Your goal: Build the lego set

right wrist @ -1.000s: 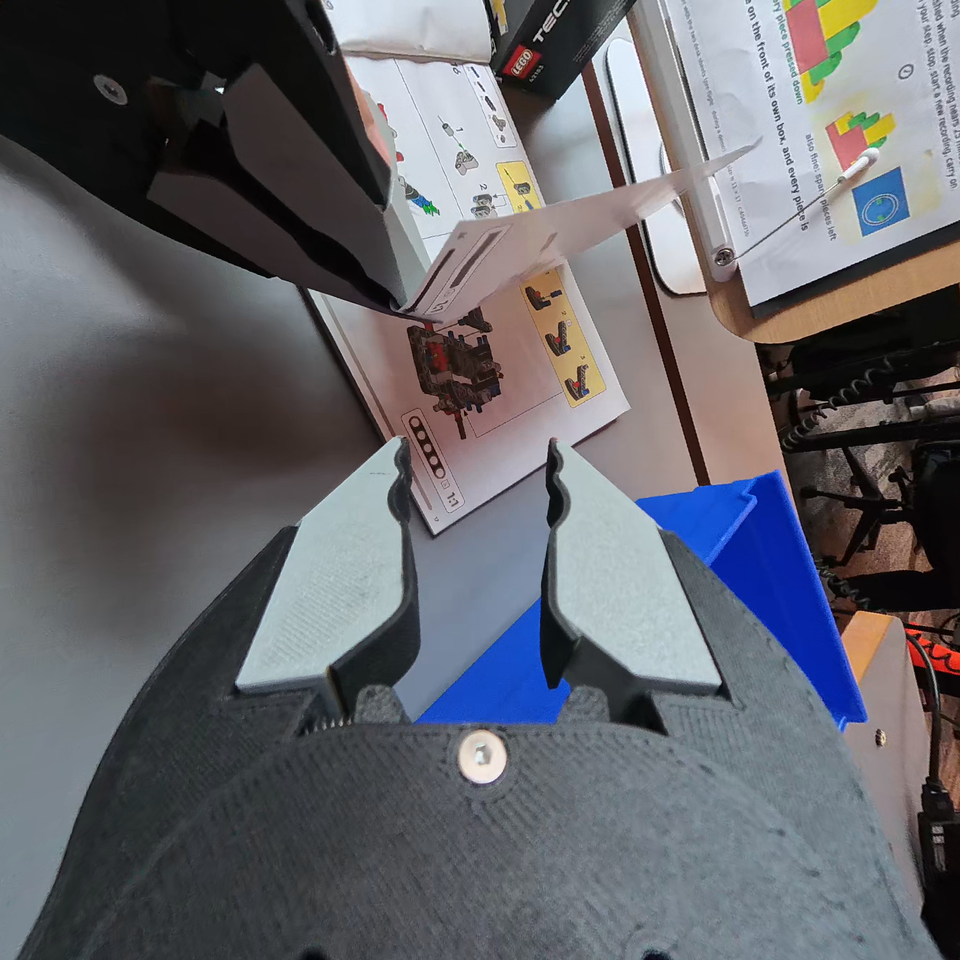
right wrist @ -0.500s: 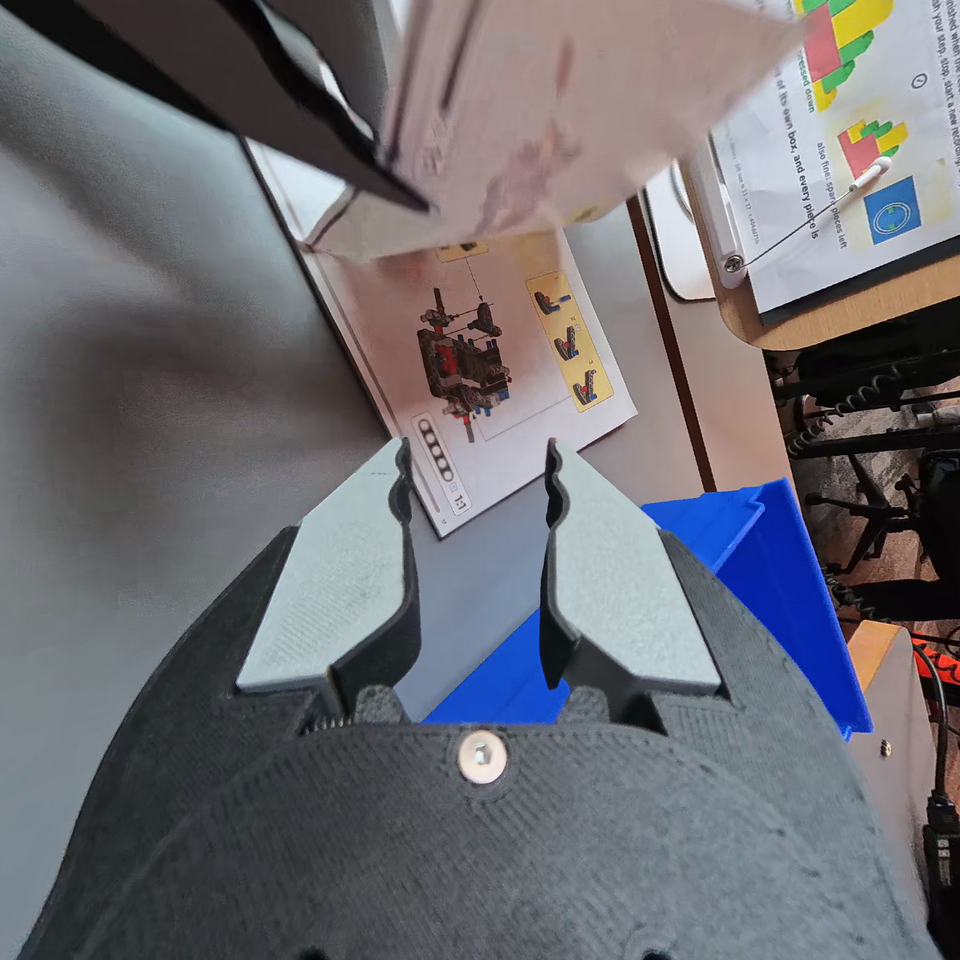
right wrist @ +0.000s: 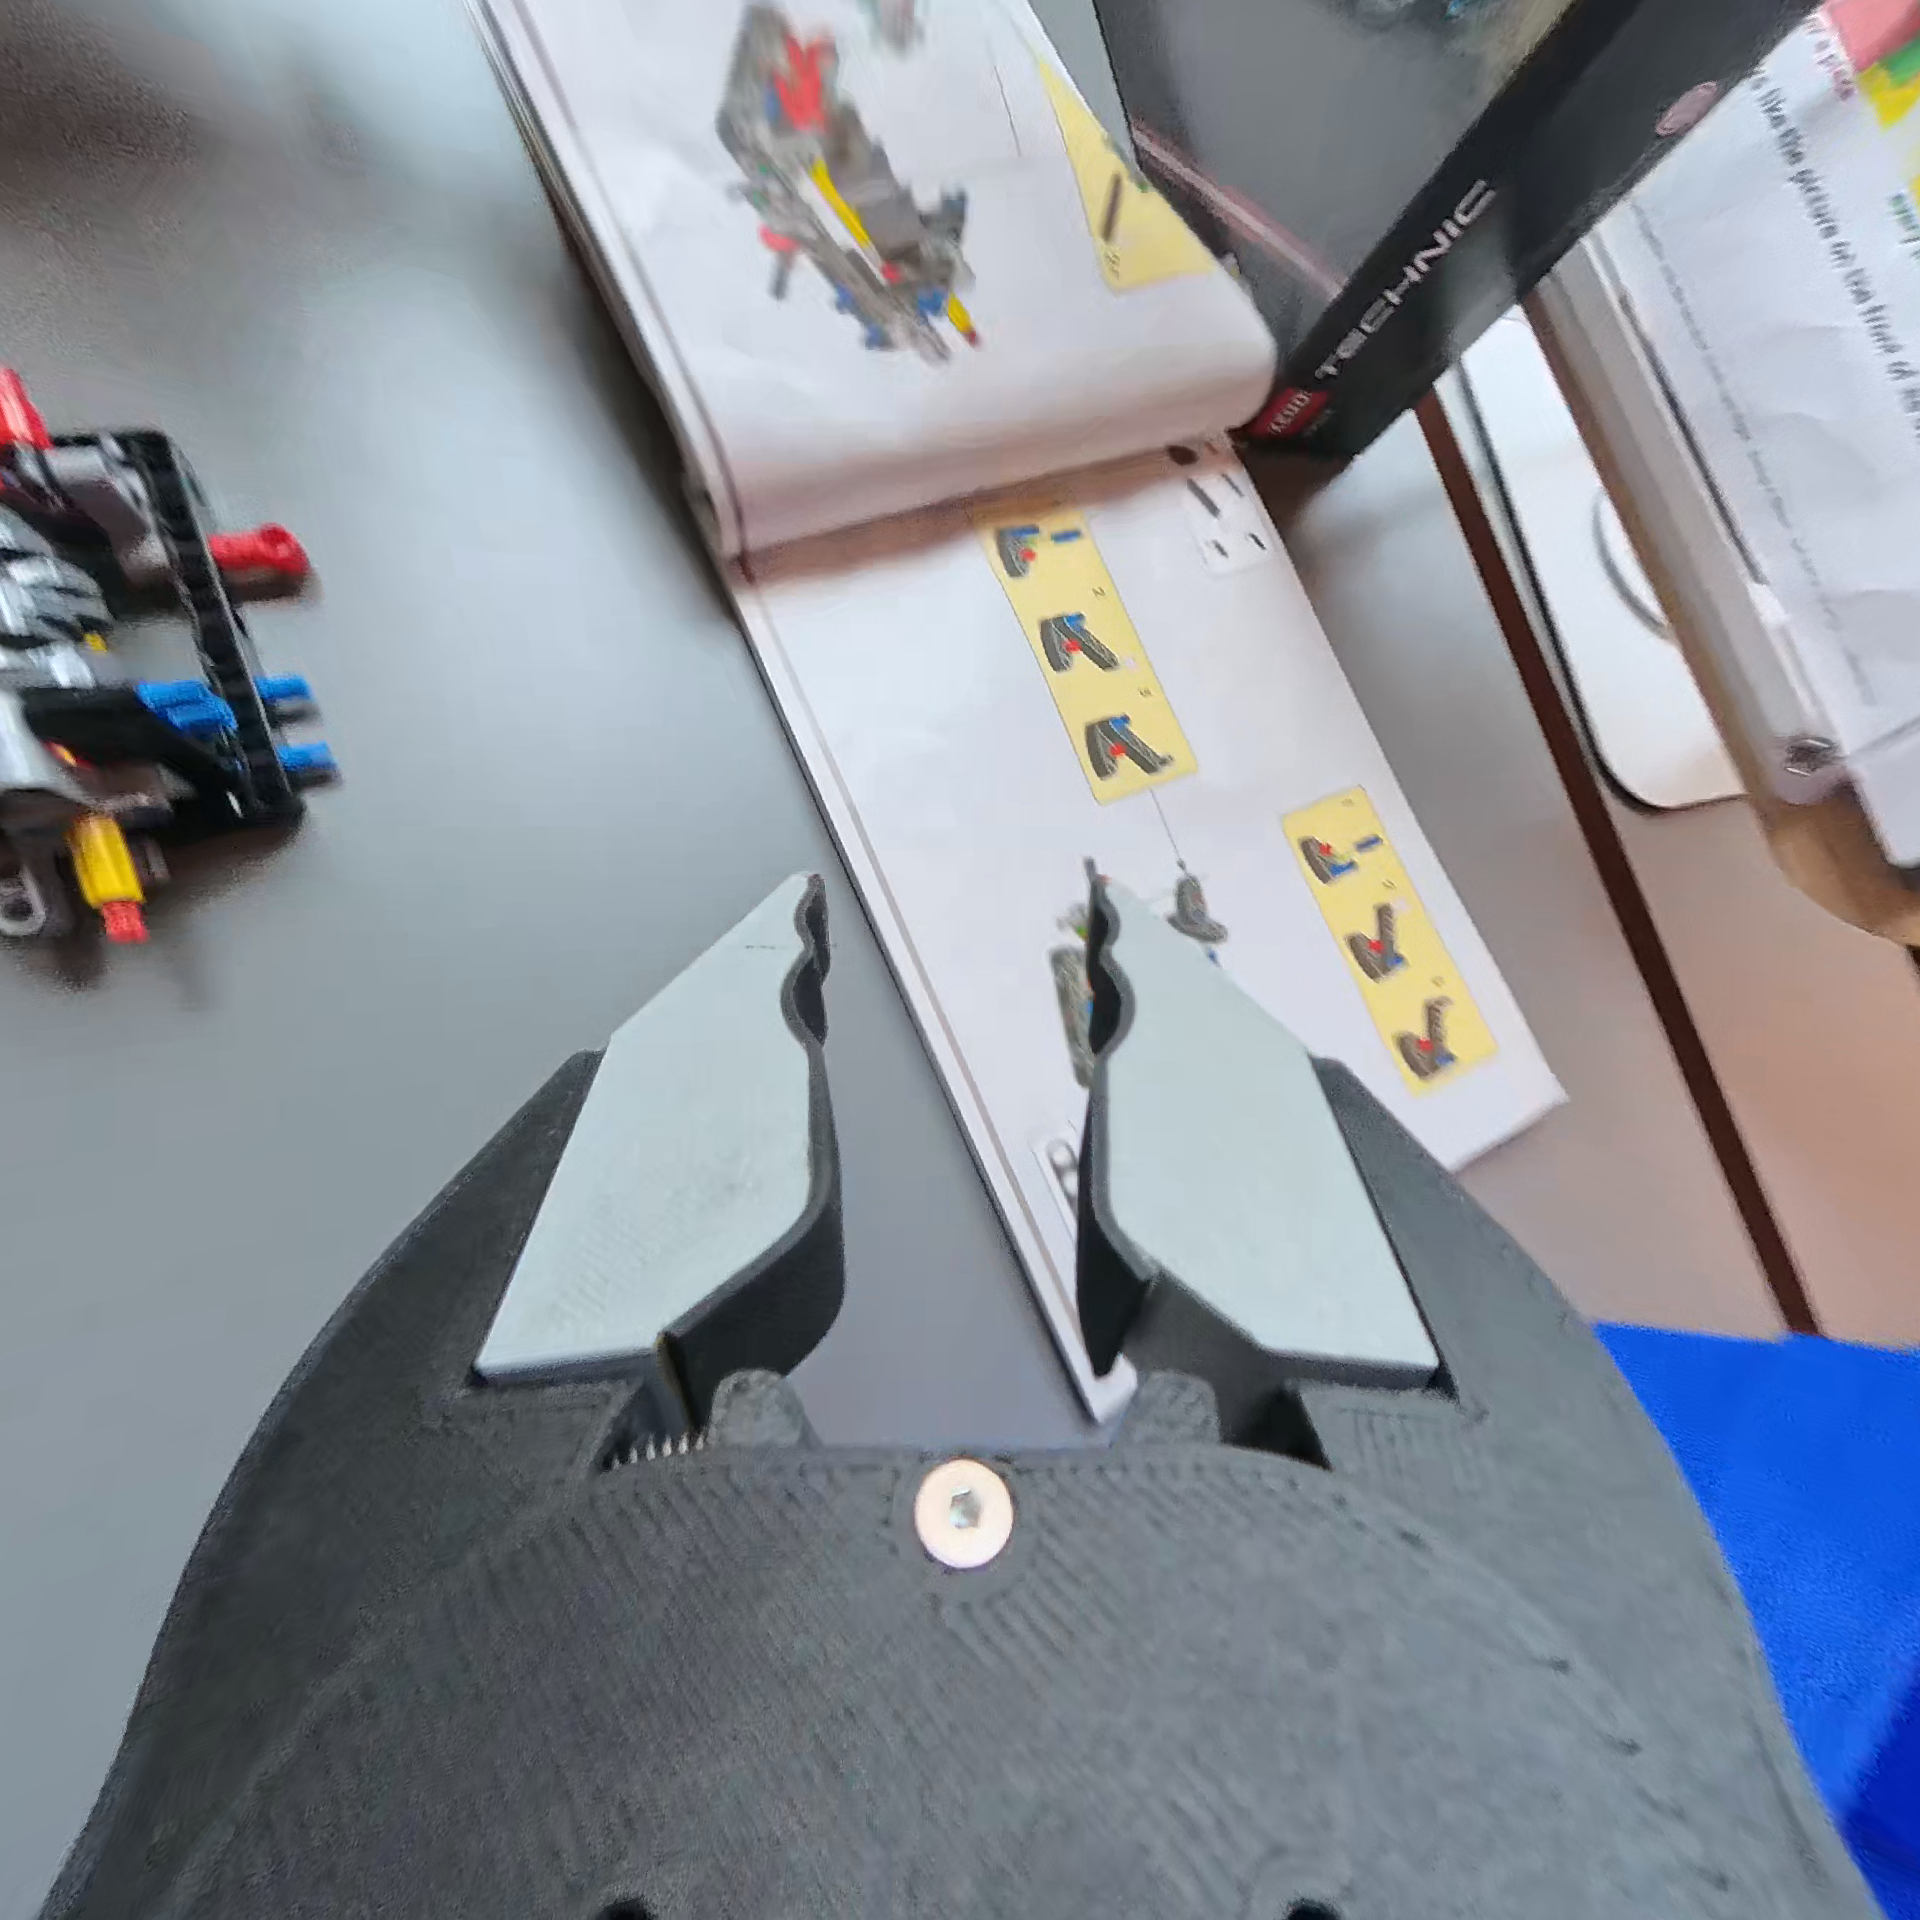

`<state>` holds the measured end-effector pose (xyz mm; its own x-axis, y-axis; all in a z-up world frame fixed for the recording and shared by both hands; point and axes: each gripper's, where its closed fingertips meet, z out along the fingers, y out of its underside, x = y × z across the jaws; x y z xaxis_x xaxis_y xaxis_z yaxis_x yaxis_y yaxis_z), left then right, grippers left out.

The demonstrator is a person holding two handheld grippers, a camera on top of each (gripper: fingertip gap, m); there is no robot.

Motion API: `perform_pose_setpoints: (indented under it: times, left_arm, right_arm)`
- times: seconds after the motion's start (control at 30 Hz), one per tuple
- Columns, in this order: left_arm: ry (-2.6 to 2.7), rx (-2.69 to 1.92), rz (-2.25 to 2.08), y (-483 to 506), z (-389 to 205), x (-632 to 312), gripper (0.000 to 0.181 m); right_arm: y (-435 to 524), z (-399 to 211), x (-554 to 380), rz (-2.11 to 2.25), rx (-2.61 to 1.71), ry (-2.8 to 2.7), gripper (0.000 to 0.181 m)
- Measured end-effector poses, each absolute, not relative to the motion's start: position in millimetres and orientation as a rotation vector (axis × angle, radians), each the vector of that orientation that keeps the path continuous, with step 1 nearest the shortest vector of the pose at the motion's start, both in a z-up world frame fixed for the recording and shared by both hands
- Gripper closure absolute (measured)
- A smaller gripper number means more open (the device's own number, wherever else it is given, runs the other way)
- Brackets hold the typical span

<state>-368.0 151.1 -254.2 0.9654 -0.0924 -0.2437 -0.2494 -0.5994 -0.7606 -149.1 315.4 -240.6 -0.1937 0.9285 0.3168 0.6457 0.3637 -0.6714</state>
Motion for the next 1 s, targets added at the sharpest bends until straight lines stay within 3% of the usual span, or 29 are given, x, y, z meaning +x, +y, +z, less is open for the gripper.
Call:
perform_pose_setpoints:
  times: [0.07, 0.13, 0.27, 0.63, 0.87, 1.0]
  left_arm:
    - [0.076, -2.294, 0.092, 131, -275, -384, 0.156]
    - [-0.040, -2.310, -0.028, 114, -282, -395, 0.158]
    - [-0.086, -2.207, -0.137, 96, -263, -402, 0.158]
    - [-0.018, -2.207, 0.015, 48, -240, -426, 0.157]
    - [0.190, -2.206, -0.124, 65, -246, -374, 0.152]
    - [0.385, -2.266, -0.109, 90, -264, -336, 0.146]
  right_arm:
    - [305, -247, -165, 0.612, -1.397, -1.933, 0.136]
    - [298, -253, -186, 0.707, -1.455, -1.917, 0.141]
    - [286, -274, -226, 0.894, -1.610, -1.969, 0.132]
    - [256, -268, -263, 1.305, -1.610, -2.058, 0.129]
    - [262, -256, -270, 1.344, -1.553, -2.017, 0.127]
    - [274, -259, -255, 1.281, -1.593, -1.961, 0.110]
